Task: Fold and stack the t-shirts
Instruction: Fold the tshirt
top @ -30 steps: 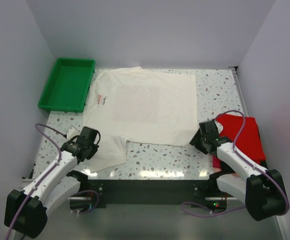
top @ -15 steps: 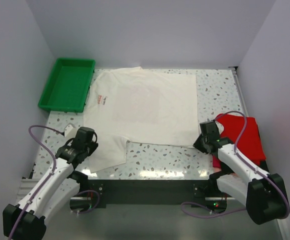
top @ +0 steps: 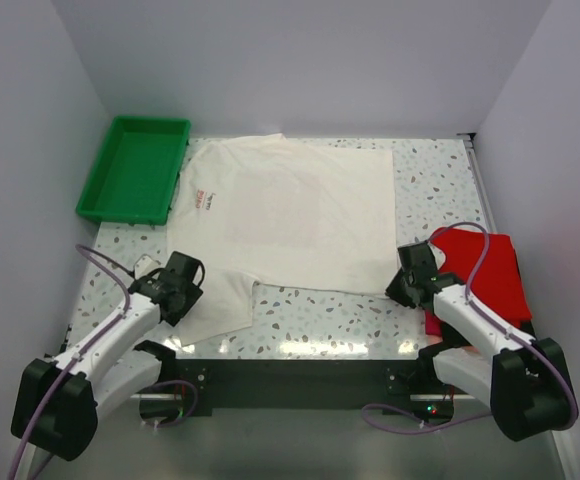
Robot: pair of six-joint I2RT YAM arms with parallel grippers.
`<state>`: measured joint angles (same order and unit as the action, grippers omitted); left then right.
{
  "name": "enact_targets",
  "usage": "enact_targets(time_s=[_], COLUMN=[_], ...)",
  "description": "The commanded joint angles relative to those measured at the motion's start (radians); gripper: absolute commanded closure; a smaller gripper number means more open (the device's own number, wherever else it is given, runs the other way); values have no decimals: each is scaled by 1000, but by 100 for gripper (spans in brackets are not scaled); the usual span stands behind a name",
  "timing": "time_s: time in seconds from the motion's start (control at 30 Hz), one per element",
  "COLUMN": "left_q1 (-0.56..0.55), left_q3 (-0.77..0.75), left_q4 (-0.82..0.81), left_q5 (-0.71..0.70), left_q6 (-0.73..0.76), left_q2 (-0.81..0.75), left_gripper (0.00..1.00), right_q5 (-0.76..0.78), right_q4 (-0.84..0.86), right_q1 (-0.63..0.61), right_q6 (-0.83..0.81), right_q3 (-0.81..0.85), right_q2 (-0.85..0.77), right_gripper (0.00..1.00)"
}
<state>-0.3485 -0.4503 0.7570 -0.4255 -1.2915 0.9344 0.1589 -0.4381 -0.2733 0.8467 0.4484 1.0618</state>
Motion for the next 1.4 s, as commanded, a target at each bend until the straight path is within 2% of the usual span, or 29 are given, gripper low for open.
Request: enact_targets(time_s=[0.0,0.13,0.23,0.3,0.33,0.43,0.8,1.1,1.37], left_q1=[-4,-4,-4,-4,-4,-4,-4,-4,-4], left_q3=[-2,-1,10,12,13,7,-7,-82,-132], left_q4=[5,-5,-27,-42,-48,-53,13,116,199], left_q5=[-53,-53,-52,-50,-48,-44,-13,5,21], left_q6=[-38,-34,-17,0,12,29,15,8,-2], left_q2=[38,47,56,66,69,58,-202,-295,-420], left_gripper=[39,49,62,73,84,100,100,100,100], right_q5=[-16,-22,-27,-28,-30,-28,-16,-2,4], right_q4=[16,18,18,12,9,-10,-70,-143,-238], right_q1=[5,6,6,6,6,6,9,8,8], right_q6=[-20,-26,-26,-31,-32,-38,-46,-57,-51], right_q3=[16,12,10,15,19,30,56,75,93], right_q2=[13,9,-3,-8,-10,-26,-94,-174,-263], right_gripper=[88,88,88,88,88,88,91,99,100])
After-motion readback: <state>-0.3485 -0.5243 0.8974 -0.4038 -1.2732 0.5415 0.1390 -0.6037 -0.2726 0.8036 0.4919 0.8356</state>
